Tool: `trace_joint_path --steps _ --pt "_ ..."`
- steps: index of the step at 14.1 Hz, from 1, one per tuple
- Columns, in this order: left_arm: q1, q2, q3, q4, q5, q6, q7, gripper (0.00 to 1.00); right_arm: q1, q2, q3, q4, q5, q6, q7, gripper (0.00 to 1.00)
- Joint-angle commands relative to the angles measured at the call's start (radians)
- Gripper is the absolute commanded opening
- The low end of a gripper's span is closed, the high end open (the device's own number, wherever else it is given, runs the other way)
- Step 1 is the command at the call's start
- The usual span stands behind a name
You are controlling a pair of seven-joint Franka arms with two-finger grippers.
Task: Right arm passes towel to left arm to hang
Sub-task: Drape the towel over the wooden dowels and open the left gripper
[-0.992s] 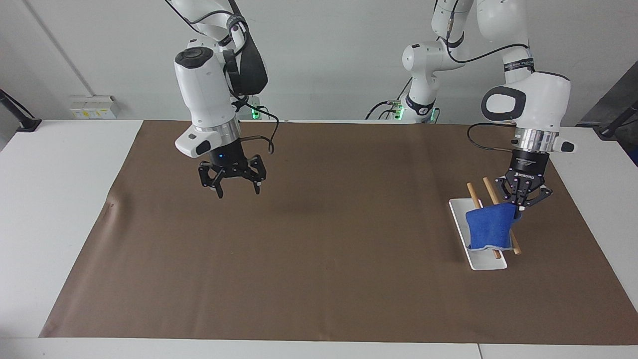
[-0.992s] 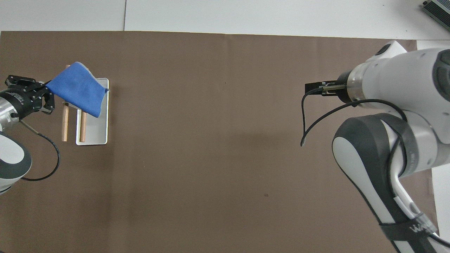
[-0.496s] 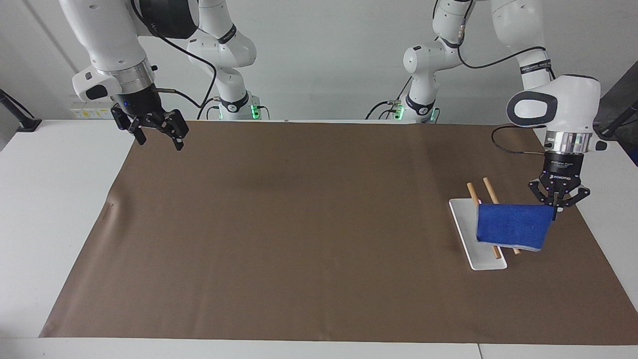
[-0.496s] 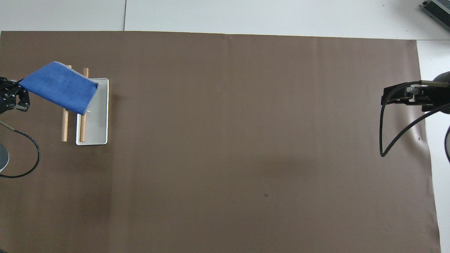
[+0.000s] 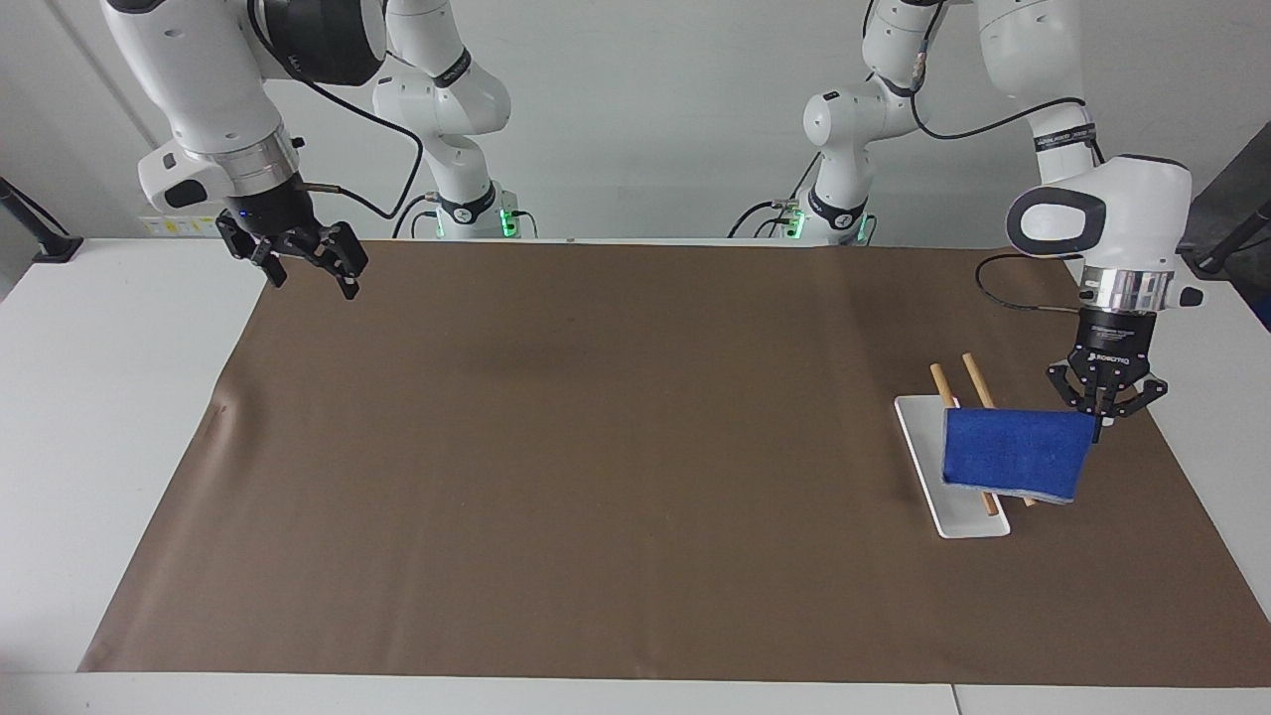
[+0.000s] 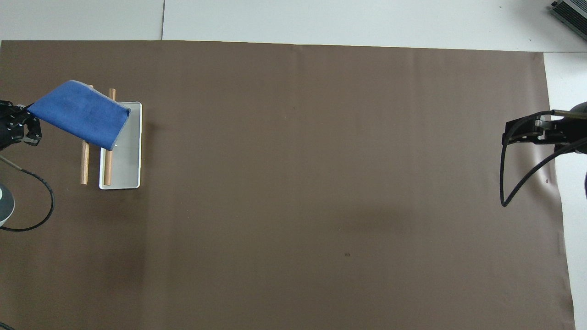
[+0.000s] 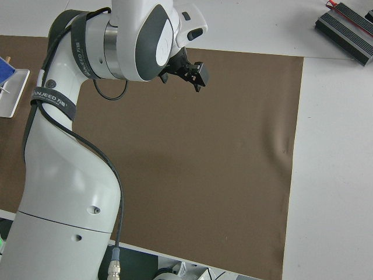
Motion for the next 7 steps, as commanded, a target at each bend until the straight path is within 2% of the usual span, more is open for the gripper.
trace_joint_path --steps 1,3,4,5,6,7 --pt "-0.018 0.000 0.001 -0.036 0.013 0.045 -0.029 0.01 -0.004 -0.018 -0.030 0.022 -0.012 -0.034 -0.073 1.00" --pt "-0.032 0.000 0.002 -0.047 0.013 0.057 -0.058 0.05 -0.003 -0.021 -0.060 0.019 0.007 -0.043 -0.081 1.00" --pt "-0.032 0.000 0.002 -0.047 0.013 0.057 -0.062 0.18 -0.003 -0.033 -0.060 0.003 0.007 -0.042 -0.077 1.00" --pt "-0.030 0.000 0.002 -0.045 0.013 0.054 -0.061 0.48 -0.003 -0.037 -0.060 -0.009 0.008 -0.042 -0.076 1.00" --pt "-0.030 0.000 0.002 -0.042 0.013 0.051 -0.055 0.93 -0.003 -0.039 -0.060 -0.009 0.008 -0.043 -0.076 1.00" --pt "-0.029 0.002 0.004 -0.036 0.013 0.045 -0.053 1.00 -0.003 -0.039 -0.059 -0.009 0.008 -0.043 -0.078 1.00"
